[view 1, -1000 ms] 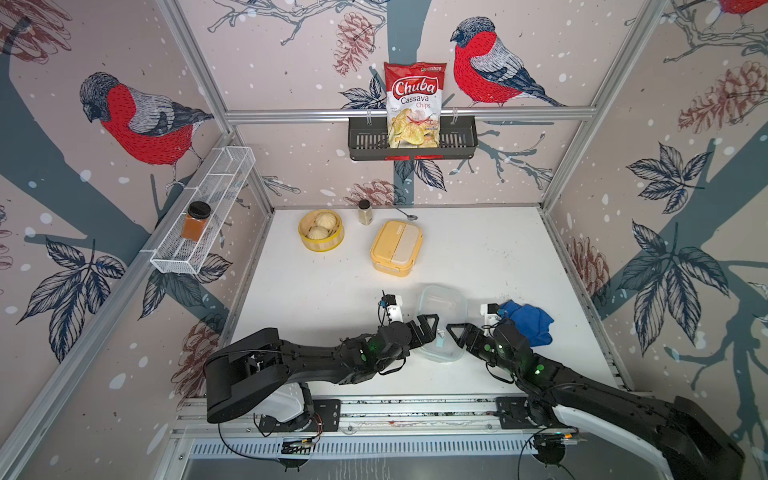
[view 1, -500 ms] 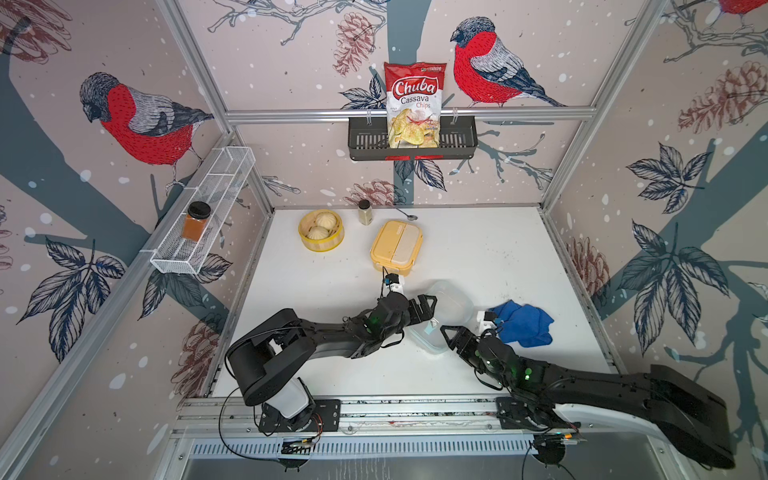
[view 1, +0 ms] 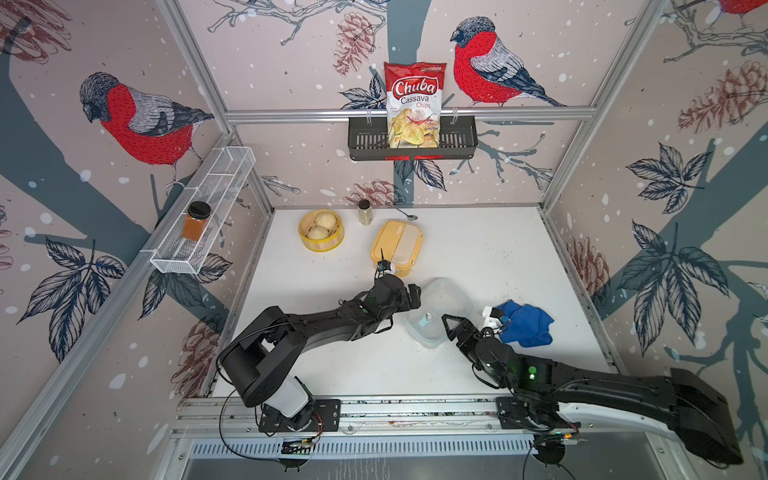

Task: Wipe the insides of the lunch boxes
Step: Adjust the lunch box at the center of the board.

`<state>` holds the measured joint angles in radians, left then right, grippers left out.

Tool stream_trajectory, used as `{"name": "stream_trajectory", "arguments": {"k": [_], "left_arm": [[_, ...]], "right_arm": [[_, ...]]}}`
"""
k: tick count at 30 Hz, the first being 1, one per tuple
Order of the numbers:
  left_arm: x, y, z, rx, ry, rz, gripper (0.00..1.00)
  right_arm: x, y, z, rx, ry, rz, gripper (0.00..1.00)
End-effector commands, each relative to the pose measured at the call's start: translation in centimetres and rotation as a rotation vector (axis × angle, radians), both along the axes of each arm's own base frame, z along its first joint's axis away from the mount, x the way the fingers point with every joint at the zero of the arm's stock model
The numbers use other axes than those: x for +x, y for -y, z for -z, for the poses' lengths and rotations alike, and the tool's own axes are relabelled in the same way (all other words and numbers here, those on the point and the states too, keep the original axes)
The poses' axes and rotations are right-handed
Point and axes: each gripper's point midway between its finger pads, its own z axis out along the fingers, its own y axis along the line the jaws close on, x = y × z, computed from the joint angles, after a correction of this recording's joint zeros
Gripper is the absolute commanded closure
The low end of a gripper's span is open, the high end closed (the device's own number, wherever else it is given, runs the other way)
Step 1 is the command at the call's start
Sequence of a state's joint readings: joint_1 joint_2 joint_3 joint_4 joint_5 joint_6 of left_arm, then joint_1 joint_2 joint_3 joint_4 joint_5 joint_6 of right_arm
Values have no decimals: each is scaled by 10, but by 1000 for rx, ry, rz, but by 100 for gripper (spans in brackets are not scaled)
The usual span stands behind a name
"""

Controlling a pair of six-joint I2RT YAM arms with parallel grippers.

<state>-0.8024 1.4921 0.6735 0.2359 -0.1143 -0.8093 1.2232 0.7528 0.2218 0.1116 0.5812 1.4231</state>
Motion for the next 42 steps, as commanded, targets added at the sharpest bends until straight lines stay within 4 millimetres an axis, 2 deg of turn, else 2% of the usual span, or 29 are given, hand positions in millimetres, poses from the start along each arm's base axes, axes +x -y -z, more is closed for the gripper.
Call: {"name": "stream_trajectory", "arguments": {"k": [1,5,8,10,15,17,19,23,26,29,31,35,37,42], "left_arm": [[-15,-26,-1,-21,-16,-77,1],[-45,-44,-16,-132,-15,-113,0],[-71,-46,-28,-188,-6,-118,0],[-84,-45,-33,-240,-15,-119,0],[-107,-22,-30,-377,-60,-77,0],[-113,-10,-23,-378,-78,-64,0],[-113,-1,-17,-397,-94,-56,0],[-109,2,-17,-477,-57,-66,1],[-100,2,-12,-448,-31,-97,1],[-93,10,-16,-477,7,-97,1],[-89,16,-15,-484,9,-89,1],[-80,22,-12,-511,12,-68,2],[-75,27,-13,-526,16,-47,2],[-68,46,-6,-514,-13,0,2]], "right_arm": [[0,62,27,-264,-13,132,9],[16,102,8,-305,63,230,9],[40,114,-10,-337,142,213,7],[57,119,-15,-339,168,193,6],[97,106,-27,-280,257,29,11],[109,93,-29,-306,266,-60,13],[117,78,-33,-337,268,-151,13],[125,69,-35,-335,323,-182,12],[127,61,-20,-311,291,-245,13],[127,45,-1,-283,236,-348,15],[126,36,0,-245,258,-388,17],[126,34,-5,-229,297,-385,20],[122,31,12,-237,243,-415,21],[110,24,31,-220,193,-432,23]]}}
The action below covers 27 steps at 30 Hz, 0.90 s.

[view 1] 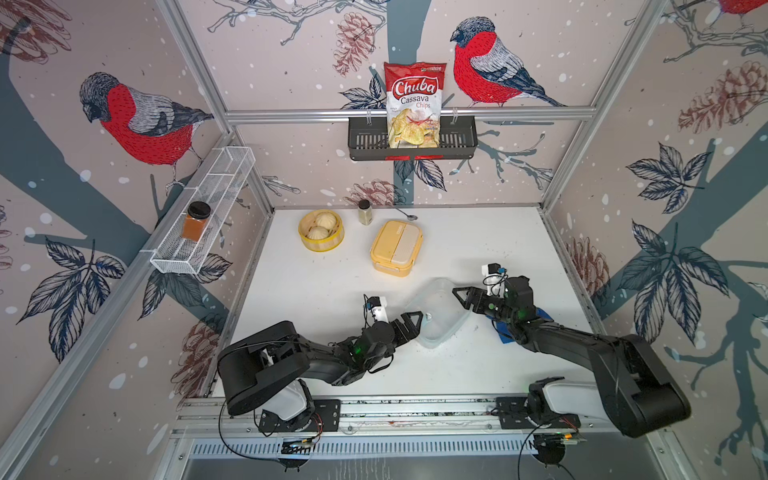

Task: Wipe the insides of the lunch boxes
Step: Adjust the lunch box at the center of the board.

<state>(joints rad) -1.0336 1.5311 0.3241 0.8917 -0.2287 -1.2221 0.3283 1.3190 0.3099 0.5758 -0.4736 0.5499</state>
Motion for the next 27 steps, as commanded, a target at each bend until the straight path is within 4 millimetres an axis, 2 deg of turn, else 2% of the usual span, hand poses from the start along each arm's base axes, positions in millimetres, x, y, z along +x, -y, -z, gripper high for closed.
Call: {"name": "stream_trajectory", "arguments": {"k": [1,9,15,20,25,27], "left_arm": [[0,22,-15,-76,30,81,2],[15,23,-21,-109,52,81,3],[35,23,-34,-40,79,120,3],[44,15,-22,15,44,133,3],[45,16,-18,30,28,148,3],[47,16,-14,47,16,161,3]], "right_arm": [[-6,-8,-1,41,7,-22,24],[-30,-21,7,40,-27,2,33],[-42,-2,11,2,-39,182,33],[-47,11,17,-16,-28,256,30],[-49,6,38,-67,-131,223,31],[-45,3,38,-74,-140,226,31]]}}
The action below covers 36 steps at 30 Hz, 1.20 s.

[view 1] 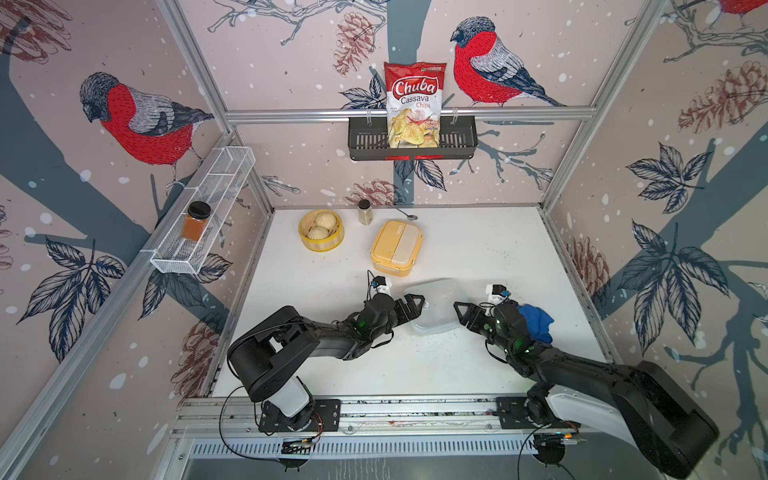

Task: Wipe the insides of the lunch boxes
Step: Adjust the lunch box at the center of the board.

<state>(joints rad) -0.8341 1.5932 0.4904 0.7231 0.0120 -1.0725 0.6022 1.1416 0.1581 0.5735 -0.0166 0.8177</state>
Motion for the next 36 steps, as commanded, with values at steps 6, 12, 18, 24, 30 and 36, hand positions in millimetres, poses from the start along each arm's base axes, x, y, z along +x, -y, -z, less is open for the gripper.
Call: {"name": "stream_trajectory", "arguments": {"k": [6,12,18,24,30,36], "left_arm": [[6,-1,-1,6,9,55,3],[11,-40,4,98,1,-29,2],[8,-52,-14,101,19,-47,2],[-17,-54,-18,-54,-16,-69,3],[-29,-42,-22,-154,-12,-44,3],[-33,-17,-31,-311,1,13,5]], "right_arm": [[-9,13,15,-95,-93,33,28],[-13,31,9,-144,-80,86,23],[2,26,-30,-155,52,73,17],[31,23,-55,-203,150,51,10],[45,3,-36,-268,121,-53,6],[37,-2,-27,-214,137,-77,3]]}}
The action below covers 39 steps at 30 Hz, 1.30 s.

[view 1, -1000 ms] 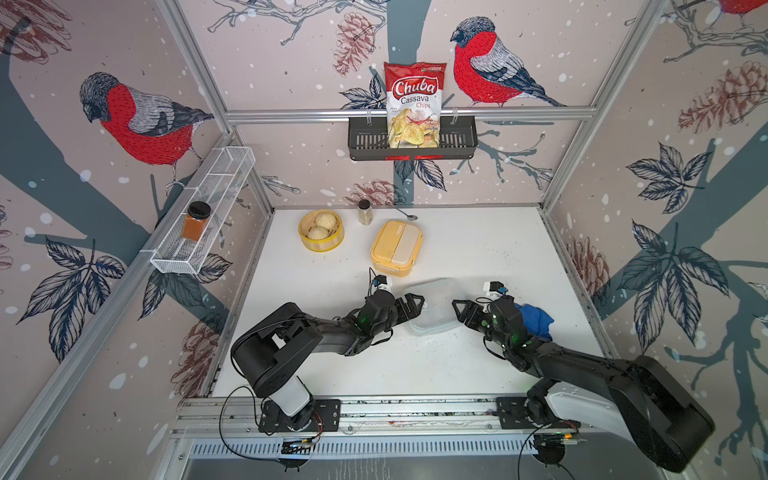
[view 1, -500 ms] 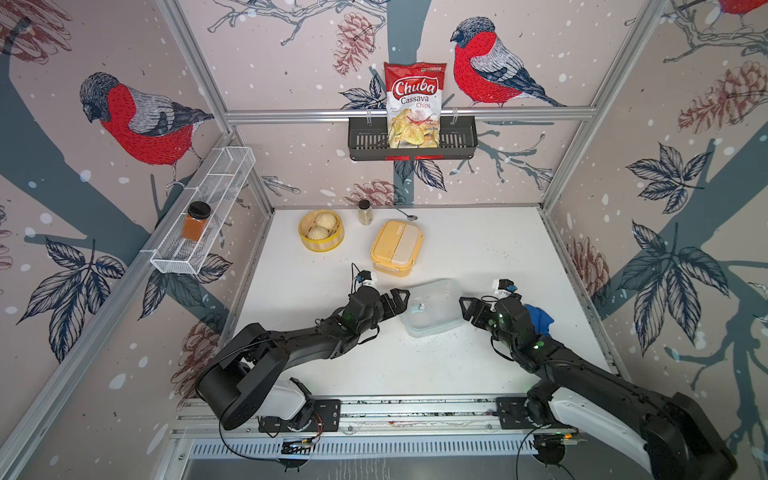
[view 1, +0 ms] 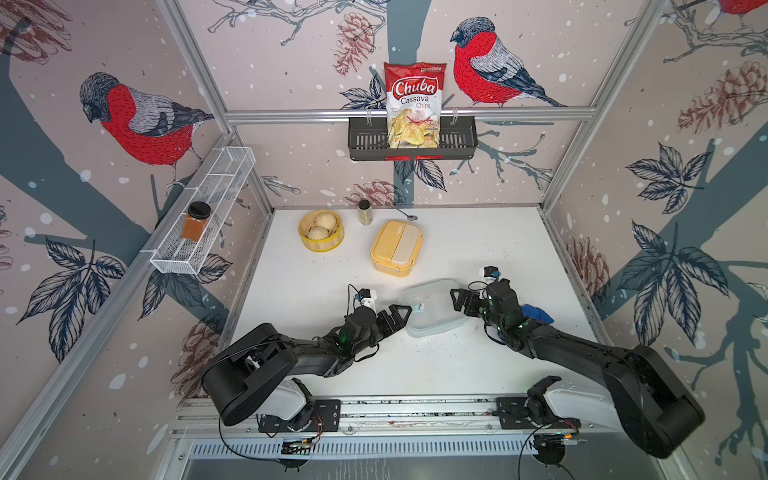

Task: Wipe the insides of the lunch boxes
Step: Adjust the lunch box at the center of the board, then open the fastener of the lunch box.

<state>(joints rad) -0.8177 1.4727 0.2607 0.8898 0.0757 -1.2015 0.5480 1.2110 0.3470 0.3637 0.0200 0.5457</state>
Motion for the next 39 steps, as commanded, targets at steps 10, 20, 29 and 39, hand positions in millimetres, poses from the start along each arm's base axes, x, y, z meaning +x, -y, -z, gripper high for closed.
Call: {"name": "stream_trajectory", "arguments": {"k": [10,20,29,39], "left_arm": [[-1,23,-31,-306,71,13,20],[3,25,-26,-352,83,3,37],[4,27,-25,-389,100,7,71],[10,36,-24,-399,100,32,91]], "right_arm": [[-12,-23,5,20,2,-129,6],[-20,-21,21,-10,-41,-148,10],[-22,-22,32,-63,-77,-172,13],[-26,-26,43,-86,-102,-183,14]]}}
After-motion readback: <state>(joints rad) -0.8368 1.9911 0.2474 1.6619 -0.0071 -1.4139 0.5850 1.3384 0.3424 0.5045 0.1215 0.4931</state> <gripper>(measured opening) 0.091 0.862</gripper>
